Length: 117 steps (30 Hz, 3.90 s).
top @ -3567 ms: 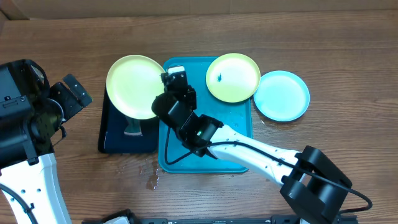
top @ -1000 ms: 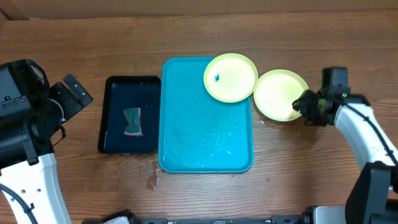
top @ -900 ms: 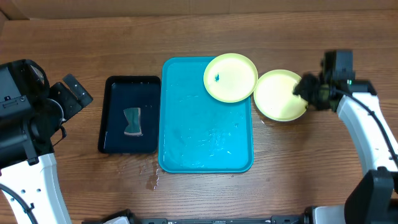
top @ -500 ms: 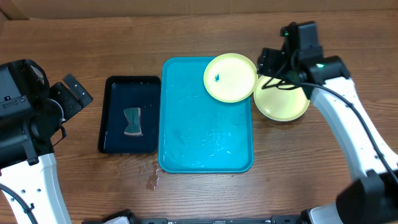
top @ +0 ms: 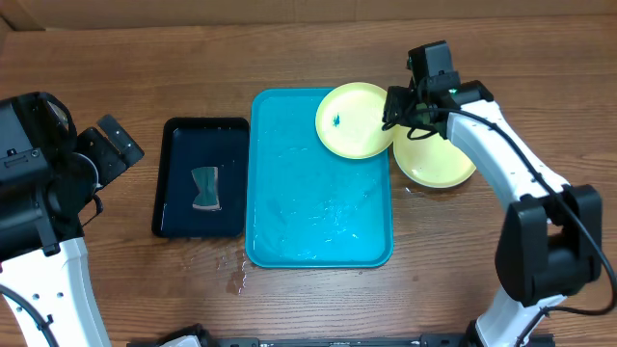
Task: Clean dirty plates on tray and stack at the side
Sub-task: 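Release the plate and move the right gripper to the other yellow plate's rim, then grasp the remaining yellow plate rim and drag it onto the tray center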
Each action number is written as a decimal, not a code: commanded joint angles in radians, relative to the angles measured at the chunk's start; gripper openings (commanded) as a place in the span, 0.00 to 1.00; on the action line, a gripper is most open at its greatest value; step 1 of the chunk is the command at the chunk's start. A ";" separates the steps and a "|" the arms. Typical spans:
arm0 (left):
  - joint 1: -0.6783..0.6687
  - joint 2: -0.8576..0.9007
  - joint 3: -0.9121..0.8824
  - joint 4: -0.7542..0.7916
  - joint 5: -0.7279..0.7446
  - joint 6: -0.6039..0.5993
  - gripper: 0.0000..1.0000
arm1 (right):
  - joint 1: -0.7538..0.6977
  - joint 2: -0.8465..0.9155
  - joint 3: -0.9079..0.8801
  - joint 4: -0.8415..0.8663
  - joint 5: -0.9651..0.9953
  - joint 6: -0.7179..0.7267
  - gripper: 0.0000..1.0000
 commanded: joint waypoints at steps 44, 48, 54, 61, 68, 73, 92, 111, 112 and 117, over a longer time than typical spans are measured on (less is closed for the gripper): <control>0.004 0.003 0.006 0.001 -0.013 -0.017 1.00 | 0.010 0.101 -0.013 0.027 -0.099 0.031 0.04; 0.004 0.003 0.006 0.001 -0.013 -0.017 1.00 | 0.037 0.077 -0.011 -0.014 -0.124 0.035 0.04; 0.004 0.003 0.006 0.001 -0.013 -0.017 1.00 | 0.103 0.063 -0.012 -0.092 -0.138 0.034 0.04; 0.004 0.003 0.006 0.001 -0.013 -0.017 1.00 | 0.183 0.063 -0.012 -0.212 -0.138 0.086 0.04; 0.004 0.003 0.006 0.001 -0.013 -0.017 1.00 | 0.194 0.064 -0.012 -0.249 -0.138 0.109 0.42; 0.004 0.003 0.006 0.001 -0.013 -0.017 1.00 | 0.194 0.064 -0.012 -0.237 -0.138 0.110 0.46; 0.004 0.003 0.006 0.001 -0.013 -0.017 1.00 | 0.208 0.065 -0.053 -0.227 -0.138 0.155 0.12; 0.004 0.008 0.006 0.058 -0.097 0.013 1.00 | 0.208 0.065 -0.053 -0.245 -0.137 0.154 0.31; 0.004 0.009 0.006 0.058 -0.097 0.013 1.00 | 0.208 0.065 -0.053 -0.245 -0.137 0.154 0.33; 0.003 0.009 0.006 0.058 -0.097 0.013 1.00 | 0.208 0.065 -0.053 -0.231 -0.137 0.154 0.34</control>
